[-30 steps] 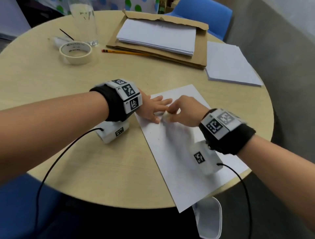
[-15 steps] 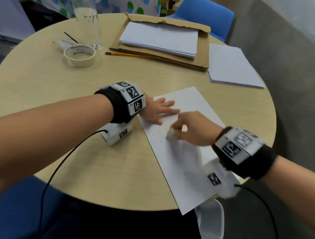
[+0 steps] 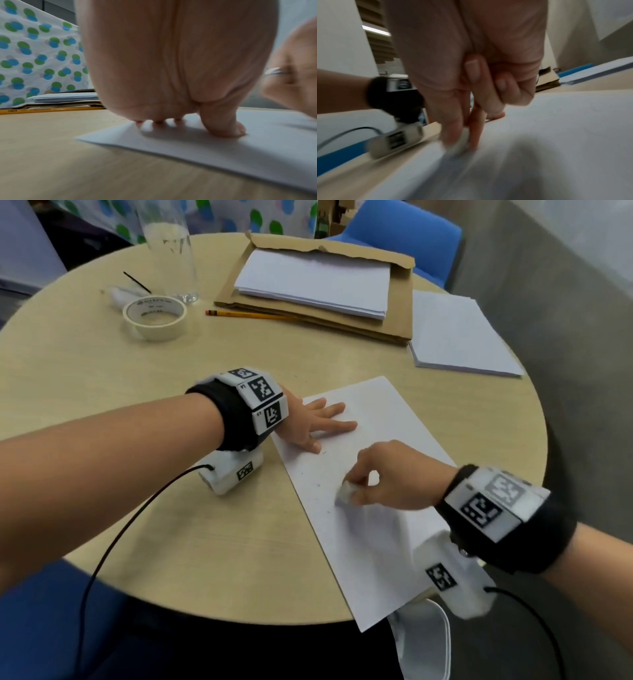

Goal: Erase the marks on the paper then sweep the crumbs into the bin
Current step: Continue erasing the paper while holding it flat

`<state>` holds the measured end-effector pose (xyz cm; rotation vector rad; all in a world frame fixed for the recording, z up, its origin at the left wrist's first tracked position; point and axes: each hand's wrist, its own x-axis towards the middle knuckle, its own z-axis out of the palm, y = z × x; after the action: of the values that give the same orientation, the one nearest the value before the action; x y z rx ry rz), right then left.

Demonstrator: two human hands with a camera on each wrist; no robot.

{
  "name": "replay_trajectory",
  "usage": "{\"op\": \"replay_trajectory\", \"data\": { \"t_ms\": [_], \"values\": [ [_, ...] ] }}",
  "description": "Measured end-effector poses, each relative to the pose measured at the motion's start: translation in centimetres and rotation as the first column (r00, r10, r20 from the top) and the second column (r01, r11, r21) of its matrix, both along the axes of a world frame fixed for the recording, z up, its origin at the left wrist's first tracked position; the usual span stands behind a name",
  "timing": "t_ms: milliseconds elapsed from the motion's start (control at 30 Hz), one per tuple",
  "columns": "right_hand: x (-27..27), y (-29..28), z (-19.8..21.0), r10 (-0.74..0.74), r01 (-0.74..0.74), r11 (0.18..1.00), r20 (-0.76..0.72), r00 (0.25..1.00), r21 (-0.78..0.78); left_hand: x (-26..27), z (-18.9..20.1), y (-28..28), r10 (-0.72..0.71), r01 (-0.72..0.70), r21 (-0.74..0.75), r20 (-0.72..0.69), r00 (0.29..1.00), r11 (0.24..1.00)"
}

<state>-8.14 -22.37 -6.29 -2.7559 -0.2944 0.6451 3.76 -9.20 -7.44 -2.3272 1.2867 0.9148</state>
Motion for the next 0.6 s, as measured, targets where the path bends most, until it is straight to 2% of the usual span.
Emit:
{"op": "replay_trajectory", "data": {
  "t_ms": [100, 167, 233, 300, 367, 500, 600],
  "values": [
    [2.7, -0.3, 0.0, -0.136, 0.135, 0.991, 0.091, 0.986, 0.023, 0.0, 0.0, 0.0, 0.012, -0.012, -0.002, -0.006, 1.000, 1.000],
    [2.8, -0.5, -0.4, -0.177, 0.173, 0.984, 0.141, 0.974, 0.040, -0.2, 0.0, 0.1, 0.031, -0.031, -0.017, -0.019, 0.999, 0.999],
    [1.2, -0.8, -0.7, -0.121, 0.117, 0.993, 0.122, 0.985, 0.033, -0.2, 0.1, 0.1, 0.039, -0.039, -0.023, -0.027, 0.999, 0.999],
    [-0.1, -0.9, -0.3, -0.052, 0.052, 0.998, 0.012, 0.999, 0.018, 0.0, 0.1, 0.0, 0.032, -0.032, -0.014, -0.021, 0.999, 0.999],
    [0.5, -0.9, 0.2, -0.066, 0.066, 0.998, -0.036, 0.997, 0.019, 0.1, 0.0, 0.0, 0.031, -0.031, -0.006, -0.022, 0.999, 1.000],
    [3.5, -0.7, -0.1, -0.196, 0.192, 0.981, 0.131, 0.972, 0.042, 0.0, -0.1, 0.0, 0.044, -0.044, -0.012, -0.034, 0.998, 0.999],
    [1.6, -0.5, -0.6, -0.113, 0.113, 0.994, 0.114, 0.987, 0.004, 0.0, 0.0, 0.1, 0.044, -0.045, -0.020, -0.035, 0.998, 0.999]
  ]
}}
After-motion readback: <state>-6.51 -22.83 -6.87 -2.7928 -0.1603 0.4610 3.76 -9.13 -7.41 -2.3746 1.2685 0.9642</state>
